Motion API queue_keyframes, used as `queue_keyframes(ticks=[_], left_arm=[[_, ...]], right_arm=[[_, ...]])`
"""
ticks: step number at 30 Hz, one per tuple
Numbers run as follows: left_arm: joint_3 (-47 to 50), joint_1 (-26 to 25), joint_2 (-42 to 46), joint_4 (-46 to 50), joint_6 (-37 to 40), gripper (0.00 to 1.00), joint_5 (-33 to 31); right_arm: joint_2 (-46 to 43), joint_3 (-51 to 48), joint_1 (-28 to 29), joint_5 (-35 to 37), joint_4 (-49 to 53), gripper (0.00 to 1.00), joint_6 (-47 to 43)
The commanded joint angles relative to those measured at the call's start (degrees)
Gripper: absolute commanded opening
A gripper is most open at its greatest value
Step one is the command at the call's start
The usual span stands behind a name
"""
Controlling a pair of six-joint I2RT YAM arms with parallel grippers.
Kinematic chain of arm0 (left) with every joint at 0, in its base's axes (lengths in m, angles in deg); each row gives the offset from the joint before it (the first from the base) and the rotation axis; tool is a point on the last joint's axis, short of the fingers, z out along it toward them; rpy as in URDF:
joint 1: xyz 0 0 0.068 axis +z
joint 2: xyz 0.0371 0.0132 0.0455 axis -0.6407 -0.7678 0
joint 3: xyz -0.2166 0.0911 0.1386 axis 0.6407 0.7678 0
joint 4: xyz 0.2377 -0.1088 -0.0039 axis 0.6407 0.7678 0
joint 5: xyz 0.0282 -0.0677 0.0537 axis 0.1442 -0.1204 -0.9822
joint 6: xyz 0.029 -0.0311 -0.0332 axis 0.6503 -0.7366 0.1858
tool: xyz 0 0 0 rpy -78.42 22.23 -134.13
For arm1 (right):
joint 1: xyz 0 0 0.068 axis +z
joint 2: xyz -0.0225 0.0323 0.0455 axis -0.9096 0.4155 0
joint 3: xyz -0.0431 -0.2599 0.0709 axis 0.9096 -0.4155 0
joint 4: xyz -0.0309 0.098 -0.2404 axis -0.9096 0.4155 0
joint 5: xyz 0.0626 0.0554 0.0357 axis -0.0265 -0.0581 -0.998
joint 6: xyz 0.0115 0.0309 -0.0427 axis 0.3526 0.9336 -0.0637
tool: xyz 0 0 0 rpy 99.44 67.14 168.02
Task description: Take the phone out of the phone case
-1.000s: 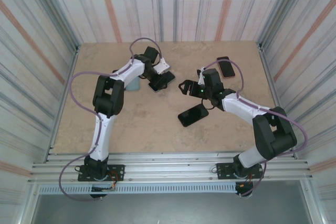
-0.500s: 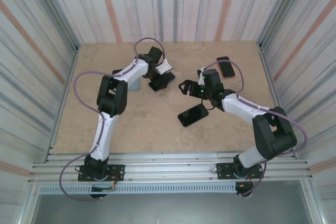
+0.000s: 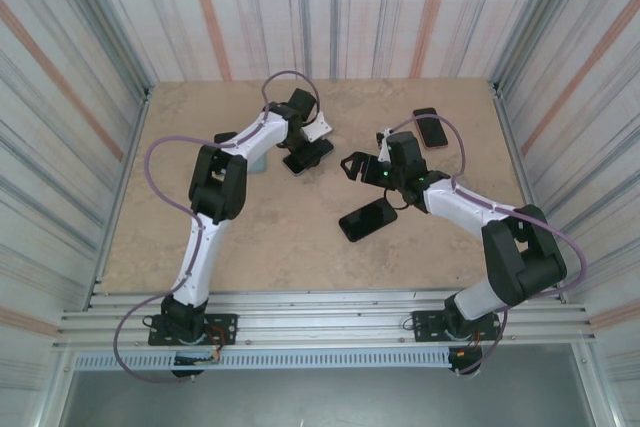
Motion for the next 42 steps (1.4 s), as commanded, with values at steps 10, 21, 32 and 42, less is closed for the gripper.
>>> queue_keyframes(ticks=[10, 21, 32, 42], left_arm=[[-3.14, 0.46, 4.29, 4.06, -14.34, 0.68, -0.22], [2.64, 0.55, 14.42, -1.32, -29.11, 0.64, 10.05], [13.68, -0.5, 25.23, -10.34, -40.51, 0.62, 15.34], [14.86, -1.69, 26.78, -11.6, -41.68, 0.62, 14.69]], right_arm=[[-1.04, -3.97, -0.6, -4.35, -8.85, 0.97, 6.59], [3.46, -5.39, 3.4, -5.69, -21.58, 0.91, 12.73], [9.93, -1.35, 6.18, -4.79, -30.76, 0.75, 17.62], [13.99, 2.89, 7.5, -3.67, -31.81, 0.56, 19.72]])
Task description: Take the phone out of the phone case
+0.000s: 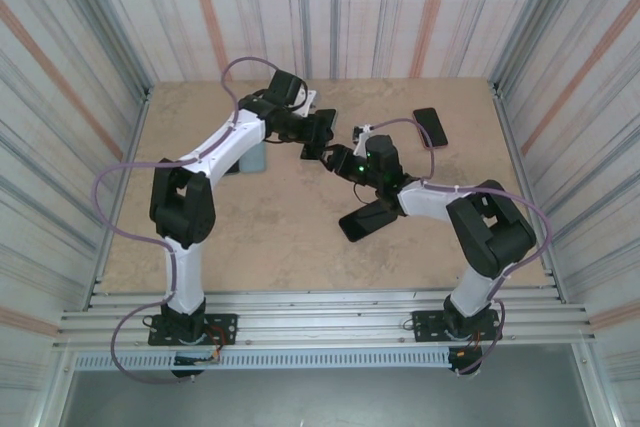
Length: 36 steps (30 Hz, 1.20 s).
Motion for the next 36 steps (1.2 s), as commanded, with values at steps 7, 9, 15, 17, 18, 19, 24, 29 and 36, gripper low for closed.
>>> queue_keyframes(ticks=[7, 9, 15, 17, 18, 19, 24, 29, 36], left_arm=[[1.28, -1.23, 4.92, -3.32, -2.44, 0.62, 0.34], [1.69, -1.27, 5.3, -3.57, -2.78, 0.64, 0.24], [1.7, -1.17, 6.4, -3.3, -2.17, 0.82, 0.23], [1.44, -0.93, 6.94, -3.02, -1.81, 0.9, 0.53], [1.44, -0.64, 7.21, -3.18, -1.81, 0.93, 1.02], [1.43, -0.09, 7.48, -3.45, -2.1, 0.94, 2.18], [3.45, 4.51, 8.29, -9.12, -7.66, 0.96, 12.94], [4.57, 8.13, 7.12, -16.67, -14.54, 0.95, 21.98], [3.36, 9.57, 3.39, -29.23, -27.34, 0.9, 32.11]], right_arm=[[2.94, 3.95, 1.76, 1.75, -1.04, 0.23, 2.9], [2.95, 3.94, 1.87, 1.85, -1.37, 0.15, 3.17], [1.35, 3.55, 1.62, 2.3, -0.82, 0.03, 2.66], [0.56, 3.1, 1.05, 1.84, -0.87, 0.02, 2.56], [0.15, 2.86, 0.76, 1.48, -0.82, 0.01, 2.56], [-0.23, 2.66, 0.28, 0.83, -0.76, 0.0, 2.64], [-3.05, 1.47, -2.7, -3.51, -0.82, 0.0, 3.77], [-6.06, 0.55, -5.69, -8.6, -3.26, 0.0, 6.92], [-7.79, 0.22, -7.22, -13.29, -12.26, 0.0, 15.56]])
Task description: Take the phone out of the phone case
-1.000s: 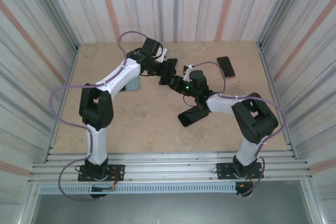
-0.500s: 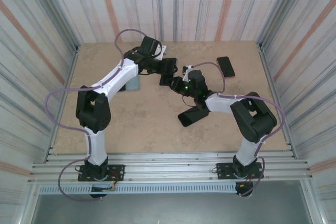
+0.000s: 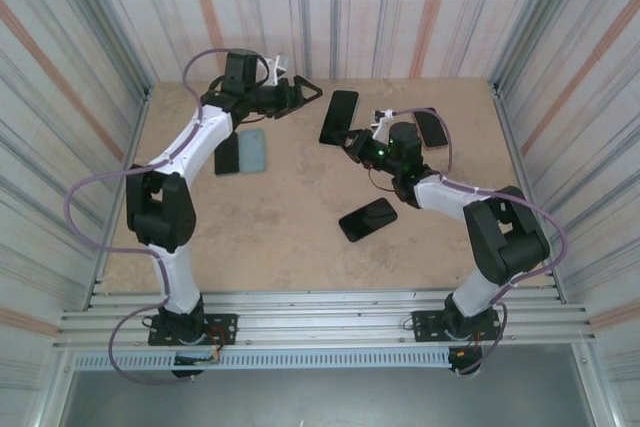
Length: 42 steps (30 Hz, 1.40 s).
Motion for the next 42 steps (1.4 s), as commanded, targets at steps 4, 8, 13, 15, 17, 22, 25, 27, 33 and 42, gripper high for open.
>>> queue_keyframes(ticks=[4, 8, 13, 15, 17, 22, 25, 27, 33, 42], left_arm=[[-2.38, -0.12, -3.95, -13.99, -14.48, 0.85, 12.31], [-4.86, -0.09, -5.22, -14.91, -16.74, 0.77, 14.98], [-5.73, -0.08, -5.59, -16.7, -19.35, 0.66, 18.21], [-5.86, -0.08, -5.76, -18.4, -20.92, 0.59, 19.66], [-6.42, -0.22, -6.04, -19.89, -22.46, 0.54, 21.27], [-7.53, -0.57, -6.31, -20.47, -23.55, 0.48, 23.45], [-7.44, -0.68, -6.31, -21.96, -24.93, 0.4, 24.14], [-7.0, -0.68, -6.13, -22.98, -25.86, 0.34, 24.36], [-5.61, -0.68, -5.95, -26.43, -28.65, 0.16, 24.82], [-5.04, -0.68, -5.91, -32.84, -34.19, 0.01, 23.18]], right_arm=[[-3.52, 1.21, -0.11, -5.83, -9.14, 0.0, 6.92], [-3.45, 1.91, -0.12, -7.52, -10.88, 0.0, 8.84], [-1.99, 2.85, -0.32, -9.91, -14.74, 0.0, 12.19], [-1.45, 3.27, -0.35, -10.6, -16.25, 0.0, 13.84], [-1.17, 3.59, -0.34, -11.13, -17.09, 0.0, 14.68], [-0.65, 4.44, -0.48, -12.03, -17.5, 0.0, 15.81], [-0.26, 4.83, -0.73, -12.32, -17.67, 0.0, 16.26], [-0.13, 4.76, -0.92, -12.05, -17.96, 0.0, 16.68], [0.1, 4.93, -1.28, -12.25, -18.67, 0.0, 17.75], [-0.86, 3.2, -1.78, -11.52, -18.78, 0.26, 17.28]])
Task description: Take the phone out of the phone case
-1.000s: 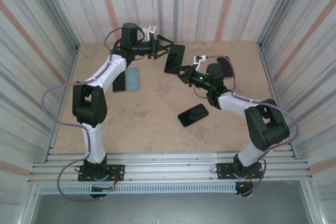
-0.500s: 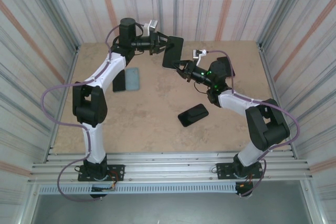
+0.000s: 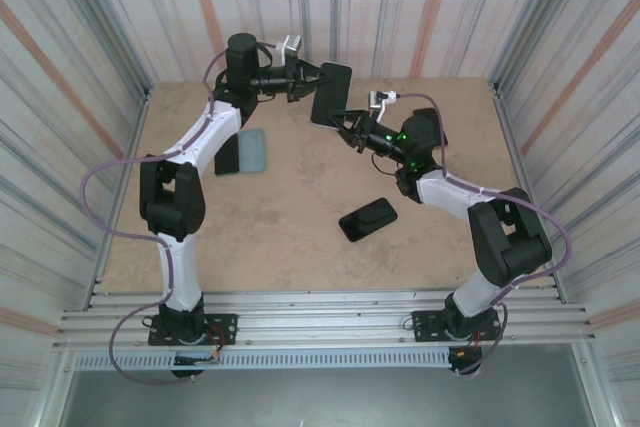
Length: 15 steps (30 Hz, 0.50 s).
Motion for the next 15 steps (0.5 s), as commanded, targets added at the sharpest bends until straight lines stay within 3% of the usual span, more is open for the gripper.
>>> queue_keyframes(ticks=[1, 7, 15], left_arm=[[0.09, -0.42, 0.33, -5.83, -3.66, 0.0, 0.38], [2.86, -0.33, 2.49, -8.18, -4.72, 0.0, -7.93], [11.56, -2.18, 8.41, -11.32, -4.83, 0.0, -24.98]], right_arm=[[-0.41, 0.06, -0.65, 0.16, -1.19, 0.29, -0.36], [-2.21, -3.18, -0.62, 3.85, 1.06, 0.48, -4.06], [-6.57, -10.36, 2.34, 14.8, 1.03, 0.55, -12.6]])
